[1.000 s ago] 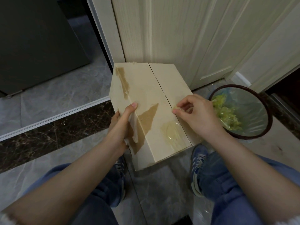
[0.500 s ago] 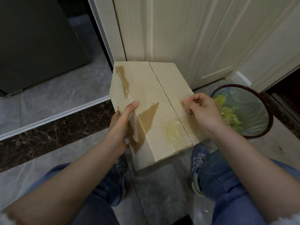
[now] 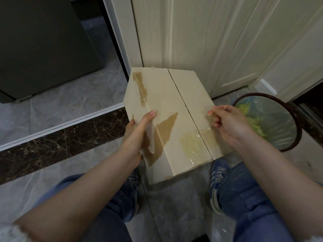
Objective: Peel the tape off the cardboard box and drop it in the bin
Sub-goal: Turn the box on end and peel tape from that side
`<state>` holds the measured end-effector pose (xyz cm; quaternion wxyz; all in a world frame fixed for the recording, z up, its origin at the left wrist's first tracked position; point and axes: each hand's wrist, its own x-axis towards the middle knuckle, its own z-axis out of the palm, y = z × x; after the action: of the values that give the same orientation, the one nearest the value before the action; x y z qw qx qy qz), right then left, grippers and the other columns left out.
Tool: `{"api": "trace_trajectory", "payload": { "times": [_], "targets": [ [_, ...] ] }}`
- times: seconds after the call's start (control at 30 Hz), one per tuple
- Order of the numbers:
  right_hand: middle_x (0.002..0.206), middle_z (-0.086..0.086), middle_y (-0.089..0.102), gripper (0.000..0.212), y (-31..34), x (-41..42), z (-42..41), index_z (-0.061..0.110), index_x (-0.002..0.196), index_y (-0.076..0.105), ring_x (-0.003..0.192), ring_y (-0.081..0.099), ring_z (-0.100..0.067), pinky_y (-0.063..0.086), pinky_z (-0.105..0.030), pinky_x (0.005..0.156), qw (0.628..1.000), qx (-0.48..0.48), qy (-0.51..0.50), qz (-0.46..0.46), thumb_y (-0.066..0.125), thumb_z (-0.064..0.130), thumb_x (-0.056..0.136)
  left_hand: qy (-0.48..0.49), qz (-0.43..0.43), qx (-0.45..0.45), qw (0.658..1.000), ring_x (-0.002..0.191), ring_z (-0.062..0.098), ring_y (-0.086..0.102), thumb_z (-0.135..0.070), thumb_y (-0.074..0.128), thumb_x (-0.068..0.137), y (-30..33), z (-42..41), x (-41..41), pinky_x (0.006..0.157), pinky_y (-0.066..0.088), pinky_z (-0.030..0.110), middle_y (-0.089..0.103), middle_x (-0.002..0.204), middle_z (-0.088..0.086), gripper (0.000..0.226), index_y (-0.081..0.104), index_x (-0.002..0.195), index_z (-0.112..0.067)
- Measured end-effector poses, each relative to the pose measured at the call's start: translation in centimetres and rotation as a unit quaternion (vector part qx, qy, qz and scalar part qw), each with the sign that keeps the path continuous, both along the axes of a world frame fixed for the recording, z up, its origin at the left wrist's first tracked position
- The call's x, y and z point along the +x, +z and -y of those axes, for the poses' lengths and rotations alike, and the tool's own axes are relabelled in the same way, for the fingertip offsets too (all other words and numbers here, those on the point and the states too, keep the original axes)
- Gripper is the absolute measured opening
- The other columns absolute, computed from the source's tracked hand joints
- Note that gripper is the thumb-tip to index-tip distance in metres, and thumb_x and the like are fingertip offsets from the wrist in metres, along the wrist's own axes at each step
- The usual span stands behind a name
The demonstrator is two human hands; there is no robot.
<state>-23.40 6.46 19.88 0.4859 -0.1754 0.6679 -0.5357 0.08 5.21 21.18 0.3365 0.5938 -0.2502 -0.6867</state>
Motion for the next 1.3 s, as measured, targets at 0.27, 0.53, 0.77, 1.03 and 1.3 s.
{"api": "trace_trajectory", "payload": {
  "times": [0.27,0.53,0.77,1.03,1.3],
  "targets": [
    [0.071,-0.003,0.054,0.017,0.7,0.3,-0.1,0.012,0.088,0.049,0.052,0.043,-0.008,0.032,-0.024,0.054,0.999,-0.003,0.028,-0.023,0.045,0.007,0.104,0.002,-0.002,0.007,1.0,0.113,0.023,0.05,-0.07,0.077,0.044,-0.1,0.1,0.1,0.111,0.039,0.055,0.055,0.116,-0.011,0.118,0.041,0.15,-0.035],
    [0.052,0.004,0.039,0.024,1.3,0.1,0.4,0.016,0.082,0.043,0.051,0.035,-0.013,0.032,-0.026,0.052,0.992,-0.005,-0.009,0.127,0.042,0.01,0.106,-0.006,-0.001,-0.002,1.0,0.1,0.013,0.054,-0.066,0.077,0.051,-0.5,-0.1,0.3,0.103,0.044,0.048,0.056,0.113,-0.015,0.113,0.038,0.152,-0.034],
    [0.077,-0.007,0.064,0.007,1.7,-0.2,0.1,0.01,0.097,0.061,0.068,0.063,-0.017,0.059,-0.029,0.069,0.987,-0.033,0.049,0.152,0.057,0.006,0.099,-0.02,0.006,-0.013,1.0,0.114,0.018,0.055,-0.07,0.079,0.043,-0.6,-0.1,0.1,0.11,0.042,0.052,0.058,0.122,-0.014,0.118,0.043,0.15,-0.035],
    [0.113,-0.021,0.072,0.025,2.7,0.0,-0.6,-0.007,0.112,0.067,0.108,0.07,-0.027,0.057,-0.033,0.094,0.978,-0.029,0.112,0.175,0.063,-0.008,0.087,-0.019,0.004,-0.009,1.0,0.126,0.027,0.058,-0.082,0.087,0.029,-1.5,0.2,0.2,0.109,0.043,0.056,0.062,0.137,-0.006,0.133,0.046,0.148,-0.04],
    [0.118,-0.019,0.071,0.025,3.3,-0.6,-1.0,-0.01,0.112,0.067,0.111,0.069,-0.027,0.056,-0.033,0.095,0.967,0.003,0.165,0.195,0.053,-0.012,0.091,-0.019,0.01,0.004,1.0,0.125,0.031,0.058,-0.086,0.085,0.025,-2.2,0.4,0.0,0.108,0.042,0.06,0.062,0.138,-0.002,0.131,0.048,0.144,-0.044]
  ]
}}
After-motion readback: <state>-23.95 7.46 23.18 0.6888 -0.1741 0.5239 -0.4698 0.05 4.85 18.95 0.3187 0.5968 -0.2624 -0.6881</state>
